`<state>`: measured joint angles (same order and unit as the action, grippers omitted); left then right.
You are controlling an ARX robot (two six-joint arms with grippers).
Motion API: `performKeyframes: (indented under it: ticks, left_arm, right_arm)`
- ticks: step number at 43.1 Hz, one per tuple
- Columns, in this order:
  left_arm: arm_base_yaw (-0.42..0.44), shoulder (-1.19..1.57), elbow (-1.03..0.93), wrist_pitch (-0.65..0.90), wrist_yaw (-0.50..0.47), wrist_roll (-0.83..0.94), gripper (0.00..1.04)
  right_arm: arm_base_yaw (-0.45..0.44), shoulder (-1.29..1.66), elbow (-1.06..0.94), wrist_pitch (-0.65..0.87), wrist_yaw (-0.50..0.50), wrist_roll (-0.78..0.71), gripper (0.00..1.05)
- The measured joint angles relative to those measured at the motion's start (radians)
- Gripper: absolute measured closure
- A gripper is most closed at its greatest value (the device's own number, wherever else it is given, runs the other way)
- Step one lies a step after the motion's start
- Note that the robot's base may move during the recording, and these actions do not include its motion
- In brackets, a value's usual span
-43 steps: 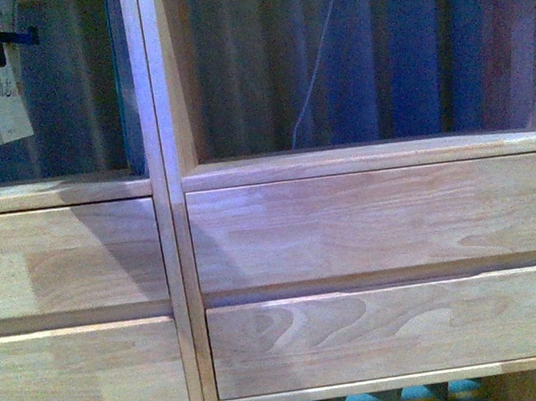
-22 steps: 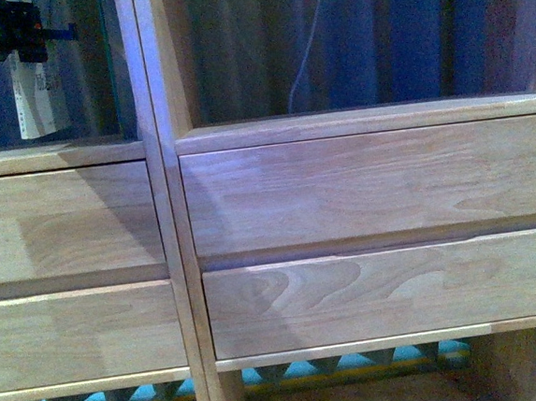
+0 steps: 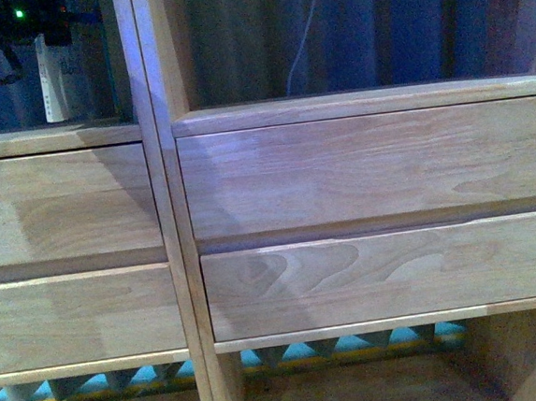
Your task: Organize books on shelf
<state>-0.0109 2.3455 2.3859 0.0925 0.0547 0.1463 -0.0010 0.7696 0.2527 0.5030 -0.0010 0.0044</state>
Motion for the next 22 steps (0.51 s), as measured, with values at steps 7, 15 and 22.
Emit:
performKeyframes:
  ticks: [7,15,22]
  left_arm:
    - [-0.003,0.003,0.010,-0.019,0.000,0.000,0.56]
    - [-0.004,-0.005,-0.010,-0.019,0.000,0.000,0.28]
    - [-0.011,-0.047,-0.098,0.010,0.018,0.000,0.06]
  right_arm:
    - [0.000,0.000,0.000,0.000,0.000,0.000,0.07]
    - [0.000,0.000,0.000,0.000,0.000,0.000,0.07]
    - [0.000,0.000,0.000,0.000,0.000,0.000,0.07]
